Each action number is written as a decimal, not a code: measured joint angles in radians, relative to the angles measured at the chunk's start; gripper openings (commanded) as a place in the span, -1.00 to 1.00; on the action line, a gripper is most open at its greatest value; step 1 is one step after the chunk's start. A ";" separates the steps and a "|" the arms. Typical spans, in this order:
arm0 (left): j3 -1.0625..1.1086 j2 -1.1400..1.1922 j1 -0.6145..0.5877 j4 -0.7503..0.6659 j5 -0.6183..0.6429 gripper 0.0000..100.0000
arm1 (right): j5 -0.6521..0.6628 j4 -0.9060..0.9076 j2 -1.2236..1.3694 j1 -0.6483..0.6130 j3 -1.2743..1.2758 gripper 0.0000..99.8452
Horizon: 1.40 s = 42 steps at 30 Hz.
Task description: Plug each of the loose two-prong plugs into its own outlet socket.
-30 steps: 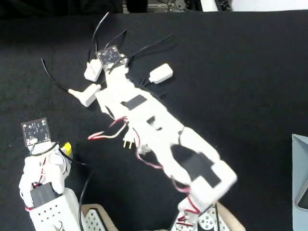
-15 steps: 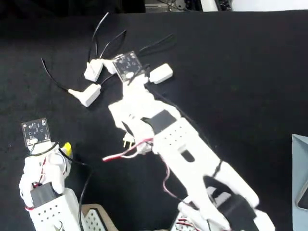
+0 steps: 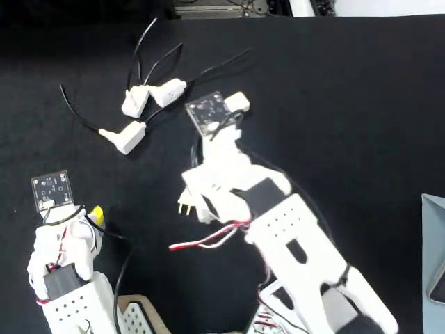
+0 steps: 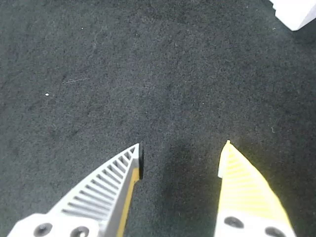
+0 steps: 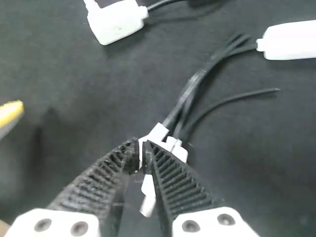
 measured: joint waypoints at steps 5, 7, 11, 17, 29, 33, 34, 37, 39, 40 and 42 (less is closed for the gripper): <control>0.000 0.000 0.052 0.000 0.000 -0.49 | 0.077 0.023 -0.075 0.084 0.080 -0.94; 0.000 0.000 0.091 0.000 0.000 -0.49 | 0.087 0.023 -0.100 0.103 0.120 -0.86; 0.000 0.000 0.149 0.000 0.000 -0.48 | 0.091 0.023 -0.130 0.114 0.186 -0.73; 0.000 0.000 0.233 0.000 0.000 -0.48 | 0.080 -0.008 -0.130 0.114 0.253 -0.73; 0.000 0.000 0.227 -0.098 0.000 -0.48 | -0.048 -0.153 -0.130 0.011 0.318 -0.73; 0.000 0.000 0.227 -0.100 0.000 -0.49 | -0.057 -0.153 -0.132 -0.018 0.315 -0.73; -0.006 0.000 0.226 -0.103 0.000 -0.49 | -0.057 -0.153 -0.132 -0.021 0.315 -0.73; -0.018 0.000 0.227 -0.121 0.017 -0.49 | -0.066 -0.163 -0.123 -0.023 0.315 -0.73; -0.023 0.000 0.227 -0.138 0.058 -0.49 | -0.068 -0.196 -0.084 -0.023 0.313 -0.73; -0.023 0.000 0.227 -0.140 0.083 -0.49 | -0.069 -0.215 -0.052 -0.023 0.302 -0.73; -0.023 0.000 0.227 -0.140 0.124 -0.49 | -0.069 -0.245 0.025 -0.023 0.258 -0.73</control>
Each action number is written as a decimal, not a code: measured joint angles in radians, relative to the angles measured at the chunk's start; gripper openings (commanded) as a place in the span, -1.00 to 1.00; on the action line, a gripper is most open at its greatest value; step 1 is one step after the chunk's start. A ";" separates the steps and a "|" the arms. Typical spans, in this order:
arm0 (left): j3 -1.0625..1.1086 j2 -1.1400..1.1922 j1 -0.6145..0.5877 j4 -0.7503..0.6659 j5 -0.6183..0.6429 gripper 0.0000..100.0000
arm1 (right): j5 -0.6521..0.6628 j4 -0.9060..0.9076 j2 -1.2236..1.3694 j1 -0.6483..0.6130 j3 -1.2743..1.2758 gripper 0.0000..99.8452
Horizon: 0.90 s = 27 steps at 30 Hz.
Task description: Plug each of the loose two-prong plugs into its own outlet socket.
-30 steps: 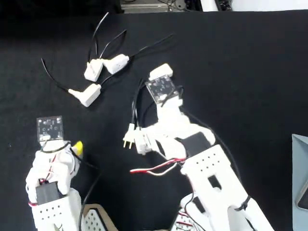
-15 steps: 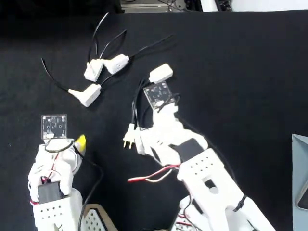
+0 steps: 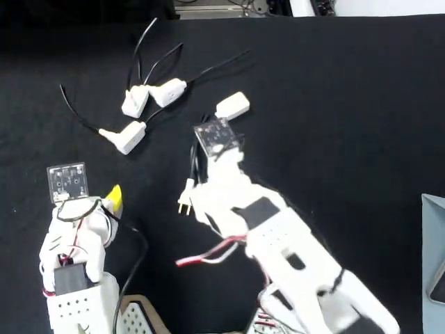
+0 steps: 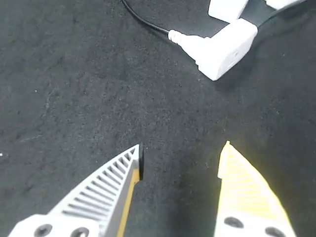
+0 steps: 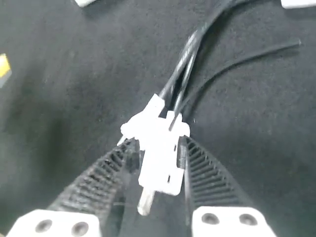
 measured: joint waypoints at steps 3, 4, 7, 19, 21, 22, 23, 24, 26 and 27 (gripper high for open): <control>0.000 0.000 0.000 -0.002 0.020 -0.49 | -0.011 -0.012 0.141 0.000 -0.077 -0.73; 0.000 0.000 0.000 -0.002 0.023 -0.49 | -0.028 -0.014 0.186 0.000 -0.098 -0.73; 0.000 0.000 0.000 -0.002 0.023 -0.49 | -0.055 -0.011 0.298 0.000 -0.158 -0.73; 0.000 0.000 0.000 -0.002 0.023 -0.49 | -0.064 0.241 0.434 0.000 -0.327 -0.73; 0.000 0.000 0.000 -0.002 0.023 -0.49 | -0.064 0.264 0.434 0.000 -0.336 -0.73; 0.000 0.000 0.000 -0.002 0.023 -0.49 | -0.064 0.272 0.434 0.000 -0.336 -0.73; 0.000 0.000 -0.002 -0.002 0.023 -0.49 | -0.064 0.275 0.434 0.000 -0.336 -0.73; 0.000 0.000 -0.002 -0.002 0.023 -0.49 | -0.064 0.278 0.440 0.000 -0.336 -0.73; 0.000 0.000 -0.002 -0.002 0.023 -0.49 | -0.064 0.278 0.460 0.000 -0.336 -0.73; 0.000 0.000 -0.002 -0.002 0.023 -0.49 | -0.064 0.278 0.471 0.000 -0.336 -0.73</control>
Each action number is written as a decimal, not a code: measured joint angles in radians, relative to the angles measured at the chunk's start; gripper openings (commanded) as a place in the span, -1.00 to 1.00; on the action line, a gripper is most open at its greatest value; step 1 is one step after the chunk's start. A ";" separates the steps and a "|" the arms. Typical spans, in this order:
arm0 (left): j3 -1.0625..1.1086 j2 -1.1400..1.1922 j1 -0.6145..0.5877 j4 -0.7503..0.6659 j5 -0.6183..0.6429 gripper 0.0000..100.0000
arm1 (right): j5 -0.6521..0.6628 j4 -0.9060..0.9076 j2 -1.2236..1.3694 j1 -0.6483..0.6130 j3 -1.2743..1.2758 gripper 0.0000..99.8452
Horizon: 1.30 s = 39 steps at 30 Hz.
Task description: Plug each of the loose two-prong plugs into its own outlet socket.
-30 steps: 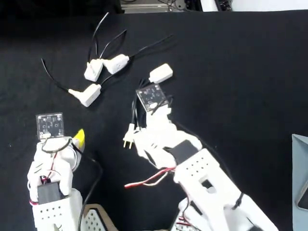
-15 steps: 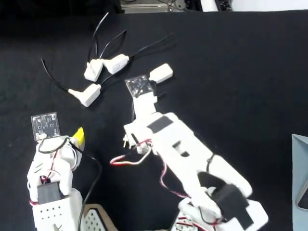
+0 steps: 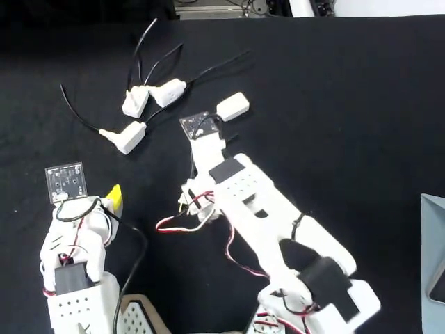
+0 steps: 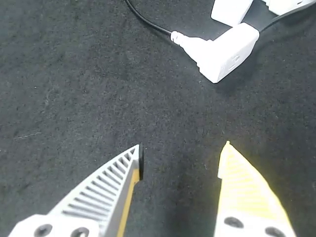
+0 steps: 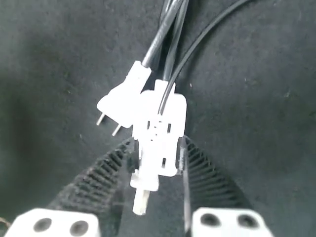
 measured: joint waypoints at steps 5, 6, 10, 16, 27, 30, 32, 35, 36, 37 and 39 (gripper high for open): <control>0.009 0.000 -0.005 -0.002 0.000 -0.49 | 0.000 -0.002 0.063 0.000 -0.003 -0.77; 0.009 0.000 -0.005 -0.003 0.000 -0.49 | 0.000 0.006 0.064 -0.002 -0.009 -0.82; 0.009 0.000 -0.005 -0.003 0.000 -0.49 | 0.000 0.058 0.068 0.000 -0.048 -0.97; 0.009 0.000 -0.005 -0.003 0.000 -0.49 | 0.000 0.081 0.069 0.000 -0.063 -0.97; 0.009 0.000 -0.005 -0.003 0.000 -0.49 | 0.072 0.172 -0.164 -0.002 -0.041 -0.97; 0.009 0.000 -0.005 -0.003 0.000 -0.48 | 0.084 0.160 -0.193 0.031 0.017 -0.97; 0.011 0.000 -0.005 -0.003 0.000 -0.48 | 0.107 0.127 -0.193 0.084 0.063 -0.97; 0.018 0.000 -0.005 -0.003 0.000 -0.48 | 0.187 0.046 -0.175 0.163 0.137 -0.97; 0.018 0.000 -0.005 -0.003 0.000 -0.48 | 0.210 0.015 -0.164 0.175 0.164 -0.97; 0.018 0.000 -0.005 -0.003 0.000 -0.48 | 0.232 -0.012 -0.152 0.180 0.192 -0.97; 0.018 0.000 -0.005 -0.003 0.000 -0.48 | 0.262 -0.057 -0.130 0.183 0.230 -0.91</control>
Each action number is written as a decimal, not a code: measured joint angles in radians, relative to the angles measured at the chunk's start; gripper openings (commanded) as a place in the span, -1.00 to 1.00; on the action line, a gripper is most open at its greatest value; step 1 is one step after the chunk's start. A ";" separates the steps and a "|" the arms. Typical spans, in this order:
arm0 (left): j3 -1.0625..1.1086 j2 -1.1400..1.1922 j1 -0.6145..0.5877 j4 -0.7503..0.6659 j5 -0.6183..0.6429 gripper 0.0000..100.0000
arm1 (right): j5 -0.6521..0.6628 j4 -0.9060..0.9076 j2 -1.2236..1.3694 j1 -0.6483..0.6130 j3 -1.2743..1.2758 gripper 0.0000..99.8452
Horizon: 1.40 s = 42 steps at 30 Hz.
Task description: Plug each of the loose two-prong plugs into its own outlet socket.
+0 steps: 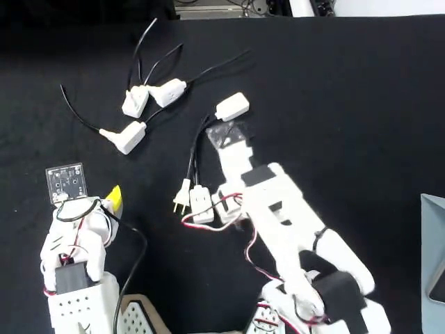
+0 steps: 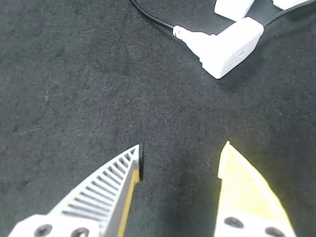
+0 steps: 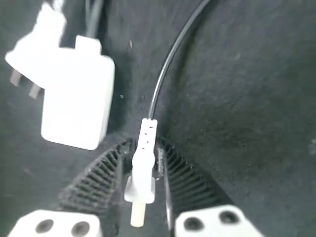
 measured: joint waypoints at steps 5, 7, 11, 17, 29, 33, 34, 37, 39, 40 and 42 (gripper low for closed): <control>0.000 0.000 0.000 0.000 0.000 -0.48 | 0.025 -0.023 0.057 0.006 0.005 -0.79; 0.000 0.000 0.000 0.000 0.000 -0.48 | 0.026 -0.015 0.075 0.006 0.005 -0.79; 0.000 0.000 0.000 0.000 0.000 -0.48 | 0.026 -0.005 0.078 0.006 0.005 -0.79; 0.000 0.000 0.000 0.000 0.000 -0.48 | 0.026 -0.002 0.078 0.006 0.005 -0.96; 0.000 0.000 0.000 -0.057 0.002 -0.48 | 0.028 0.074 -0.147 0.006 0.006 -0.98; 0.000 0.000 0.000 -0.169 0.009 -0.48 | 0.028 0.103 -0.350 0.006 0.029 -0.98; 0.000 0.000 0.000 -0.193 0.009 -0.48 | 0.028 0.103 -0.405 0.006 0.037 -0.98; 0.000 0.000 0.041 -0.275 0.009 -0.49 | 0.043 0.104 -0.555 0.006 0.066 -0.98; 0.000 0.000 0.077 -0.324 0.009 -0.48 | 0.057 0.083 -0.657 -0.008 0.103 -0.98; 0.000 0.000 0.098 -0.344 0.009 -0.48 | 0.060 0.066 -0.707 -0.028 0.129 -0.98; 0.000 0.000 0.144 -0.373 0.029 -0.48 | 0.063 0.023 -0.807 -0.089 0.187 -0.98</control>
